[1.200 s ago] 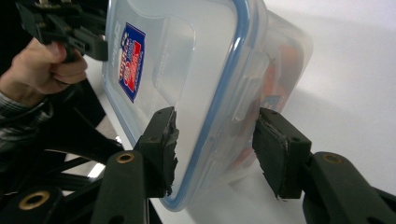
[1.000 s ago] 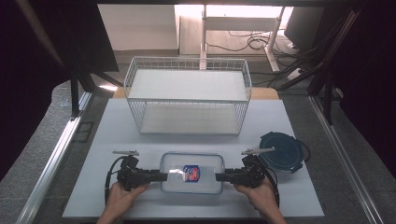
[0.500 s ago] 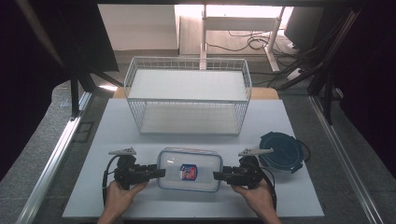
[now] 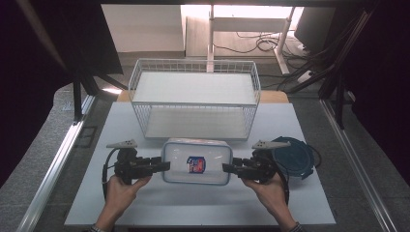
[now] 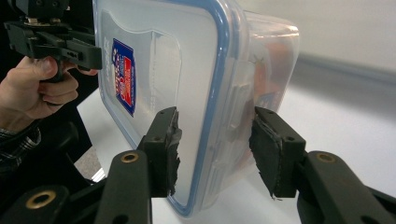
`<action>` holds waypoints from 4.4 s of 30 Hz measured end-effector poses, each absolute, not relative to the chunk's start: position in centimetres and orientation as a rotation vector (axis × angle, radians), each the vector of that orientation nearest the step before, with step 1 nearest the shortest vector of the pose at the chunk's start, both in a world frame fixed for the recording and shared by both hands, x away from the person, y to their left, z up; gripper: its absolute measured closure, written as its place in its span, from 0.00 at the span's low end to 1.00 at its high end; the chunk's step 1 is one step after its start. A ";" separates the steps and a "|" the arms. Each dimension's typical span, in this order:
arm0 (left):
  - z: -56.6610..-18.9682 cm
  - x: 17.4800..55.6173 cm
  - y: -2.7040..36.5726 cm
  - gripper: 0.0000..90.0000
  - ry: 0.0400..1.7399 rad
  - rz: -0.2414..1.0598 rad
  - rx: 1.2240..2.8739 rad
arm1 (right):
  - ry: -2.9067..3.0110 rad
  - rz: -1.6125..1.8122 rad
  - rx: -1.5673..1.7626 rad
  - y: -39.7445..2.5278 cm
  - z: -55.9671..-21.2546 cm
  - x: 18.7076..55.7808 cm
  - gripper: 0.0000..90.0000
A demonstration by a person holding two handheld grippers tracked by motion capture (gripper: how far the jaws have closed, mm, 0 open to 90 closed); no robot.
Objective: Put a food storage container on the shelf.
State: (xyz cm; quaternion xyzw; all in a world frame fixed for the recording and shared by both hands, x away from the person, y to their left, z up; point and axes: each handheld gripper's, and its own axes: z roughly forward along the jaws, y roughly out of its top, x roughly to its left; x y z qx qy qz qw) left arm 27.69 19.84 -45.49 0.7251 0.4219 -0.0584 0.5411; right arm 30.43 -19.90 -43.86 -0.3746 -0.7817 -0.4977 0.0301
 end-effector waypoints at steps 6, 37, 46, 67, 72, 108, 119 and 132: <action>-43.2 28.8 19.9 0.59 0.976 -0.122 1.717 | -2.402 -1.588 -1.144 -20.0 -41.6 31.7 0.58; -33.7 36.6 22.1 0.60 0.935 -0.061 1.635 | -2.415 -1.706 -1.110 -17.9 -30.6 39.9 0.59; -32.4 38.8 22.2 0.60 0.948 -0.063 1.638 | -2.381 -1.716 -1.130 -17.9 -29.7 42.2 0.59; -33.1 43.3 22.0 0.59 0.990 -0.120 1.598 | -2.354 -1.695 -1.208 -17.9 -29.5 46.0 0.58; -33.3 43.6 21.8 0.59 1.012 -0.123 1.601 | -2.359 -1.687 -1.232 -17.8 -29.5 46.6 0.58; -33.4 45.4 22.1 0.44 1.092 -0.052 1.601 | -2.495 -1.570 -1.306 -15.8 -30.2 47.9 0.56; -33.0 45.2 22.2 0.50 1.134 0.033 1.595 | -2.521 -1.598 -1.359 -15.4 -29.5 47.5 0.53; -33.2 44.5 22.2 0.55 1.118 -0.014 1.574 | -2.554 -1.574 -1.353 -15.3 -29.2 47.3 0.54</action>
